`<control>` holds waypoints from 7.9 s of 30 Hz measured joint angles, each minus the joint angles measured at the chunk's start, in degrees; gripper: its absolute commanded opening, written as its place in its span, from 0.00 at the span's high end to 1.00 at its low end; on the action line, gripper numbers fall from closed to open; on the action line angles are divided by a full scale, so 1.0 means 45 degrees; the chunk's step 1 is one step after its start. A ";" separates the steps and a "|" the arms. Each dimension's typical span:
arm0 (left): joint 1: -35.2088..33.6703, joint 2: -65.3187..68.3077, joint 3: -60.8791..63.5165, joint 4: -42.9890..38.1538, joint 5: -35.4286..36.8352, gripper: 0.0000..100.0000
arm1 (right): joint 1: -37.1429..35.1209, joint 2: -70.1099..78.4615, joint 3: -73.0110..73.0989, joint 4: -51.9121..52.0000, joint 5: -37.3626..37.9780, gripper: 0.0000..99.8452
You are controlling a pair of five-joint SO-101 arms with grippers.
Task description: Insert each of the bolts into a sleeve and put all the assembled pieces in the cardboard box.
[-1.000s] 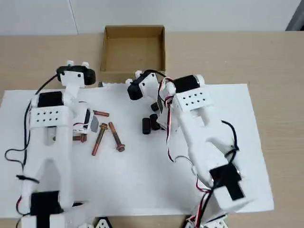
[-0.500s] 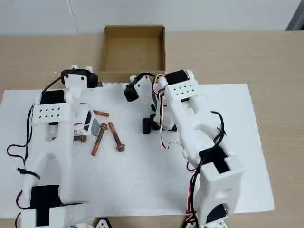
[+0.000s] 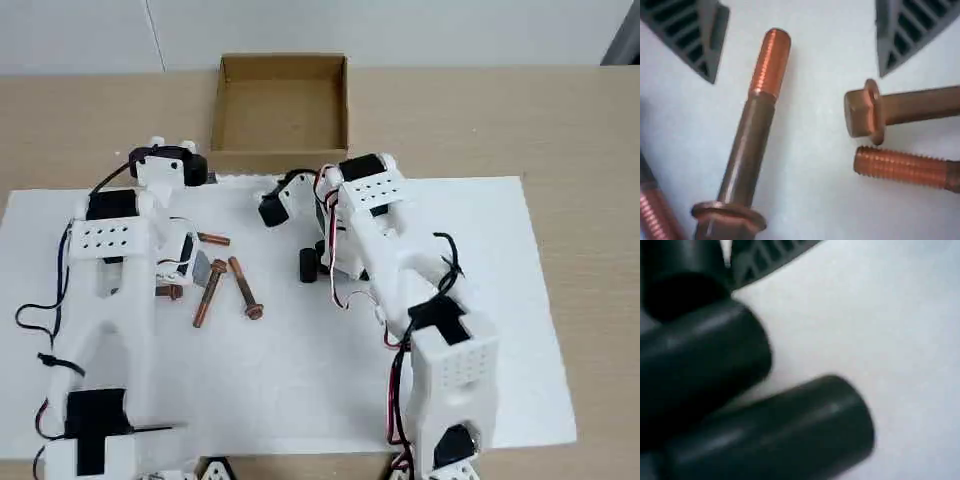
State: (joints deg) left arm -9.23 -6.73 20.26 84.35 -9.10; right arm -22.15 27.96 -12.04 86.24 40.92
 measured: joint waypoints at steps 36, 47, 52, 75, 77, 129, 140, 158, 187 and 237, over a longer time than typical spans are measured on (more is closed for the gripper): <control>0.0000 0.0039 -0.1270 0.1270 0.0684 0.80 | 0.0860 -0.2403 -0.0879 0.2325 -0.3341 0.99; 0.1348 0.1504 -0.1446 0.0684 0.0762 0.86 | 0.2618 -0.3126 -0.0879 0.2325 -0.3477 0.99; 0.1348 0.2852 -0.1446 -0.0195 0.0860 0.86 | 0.2755 -0.3126 -0.0879 0.2325 -0.3497 0.99; 0.1543 0.3360 -0.1446 -0.1172 0.0801 0.86 | 0.2774 -0.3126 -0.0137 0.2325 -0.3497 0.99; 0.1719 0.3614 -0.1446 -0.1192 0.0860 0.86 | 0.2774 -0.3126 -0.0137 0.2325 -0.3497 0.99; 0.2422 -0.3536 -0.2969 0.0469 0.0821 0.99 | 0.2598 -1.2230 0.4943 0.2422 -0.5158 1.00; 0.2735 -0.8322 0.2227 -0.2110 0.0821 0.99 | 0.2637 -1.6996 0.9338 -0.0899 -0.8947 1.00; 0.3341 -1.7875 1.0842 -0.8166 0.5236 0.99 | 0.1563 -2.3482 1.6860 -0.6584 -1.0100 1.00; 0.6896 -2.1490 1.2816 -1.0393 0.9045 0.99 | -0.3399 -2.9089 2.2447 -1.0022 -0.7346 1.00; 0.9338 -2.1587 1.4613 -0.8166 0.9670 0.99 | -0.4181 -2.9050 2.1978 -1.0002 -0.6310 1.00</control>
State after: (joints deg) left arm 32.79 -103.87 86.02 47.60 34.42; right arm -40.97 -102.77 86.86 41.23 12.53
